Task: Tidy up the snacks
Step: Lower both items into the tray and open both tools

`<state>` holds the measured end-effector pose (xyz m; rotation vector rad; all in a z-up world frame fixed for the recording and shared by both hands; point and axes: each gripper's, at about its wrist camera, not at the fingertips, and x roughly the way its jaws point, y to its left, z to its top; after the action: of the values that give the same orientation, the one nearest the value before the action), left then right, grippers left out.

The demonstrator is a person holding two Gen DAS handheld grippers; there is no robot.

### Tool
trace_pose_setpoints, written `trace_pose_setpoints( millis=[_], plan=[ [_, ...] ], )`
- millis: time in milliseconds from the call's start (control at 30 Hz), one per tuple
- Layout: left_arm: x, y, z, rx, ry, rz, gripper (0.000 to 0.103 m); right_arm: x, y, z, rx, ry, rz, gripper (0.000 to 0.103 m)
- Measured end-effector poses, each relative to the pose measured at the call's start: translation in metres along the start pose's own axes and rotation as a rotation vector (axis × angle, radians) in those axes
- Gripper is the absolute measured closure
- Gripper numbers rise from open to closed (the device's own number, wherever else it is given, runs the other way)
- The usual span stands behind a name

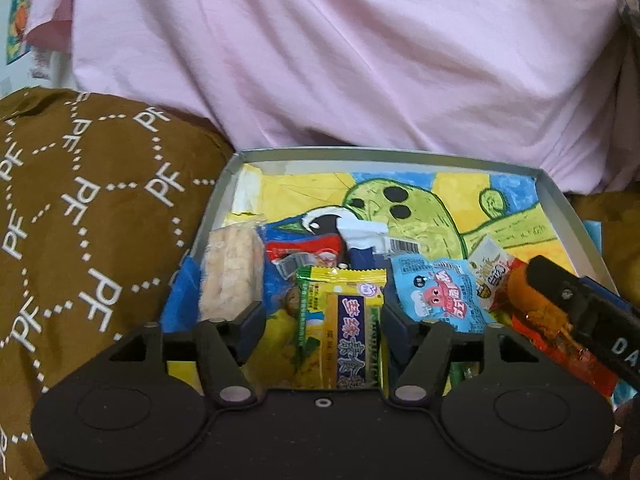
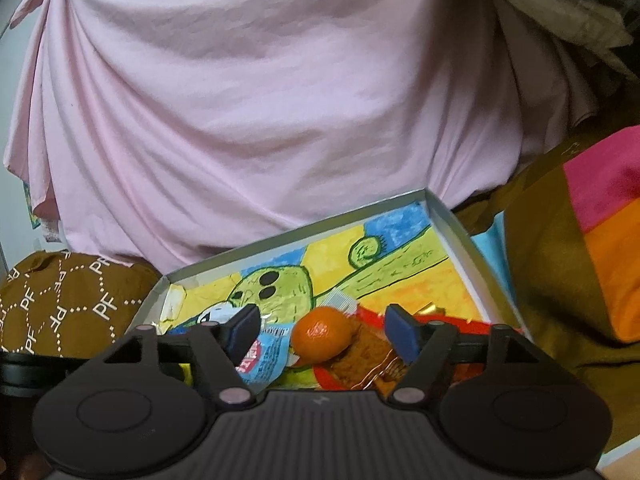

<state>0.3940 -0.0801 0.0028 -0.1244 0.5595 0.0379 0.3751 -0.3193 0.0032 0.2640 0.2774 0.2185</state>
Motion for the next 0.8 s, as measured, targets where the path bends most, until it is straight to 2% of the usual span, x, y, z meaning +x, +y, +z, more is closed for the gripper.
trace_pose_setpoints(
  millis=[333, 533, 800],
  plan=[
    [-0.038, 0.013, 0.000, -0.048, -0.074, 0.011, 0.007, -0.035, 0.001, 0.013, -0.016, -0.057, -0.044, 0.006],
    [-0.068, 0.015, -0.002, -0.046, -0.105, 0.015, 0.002, -0.063, 0.009, 0.018, -0.040, -0.070, -0.067, 0.000],
    [-0.112, 0.020, -0.017, -0.047, -0.114, 0.007, 0.001, -0.100, 0.025, 0.019, -0.077, -0.072, -0.087, 0.000]
  ],
)
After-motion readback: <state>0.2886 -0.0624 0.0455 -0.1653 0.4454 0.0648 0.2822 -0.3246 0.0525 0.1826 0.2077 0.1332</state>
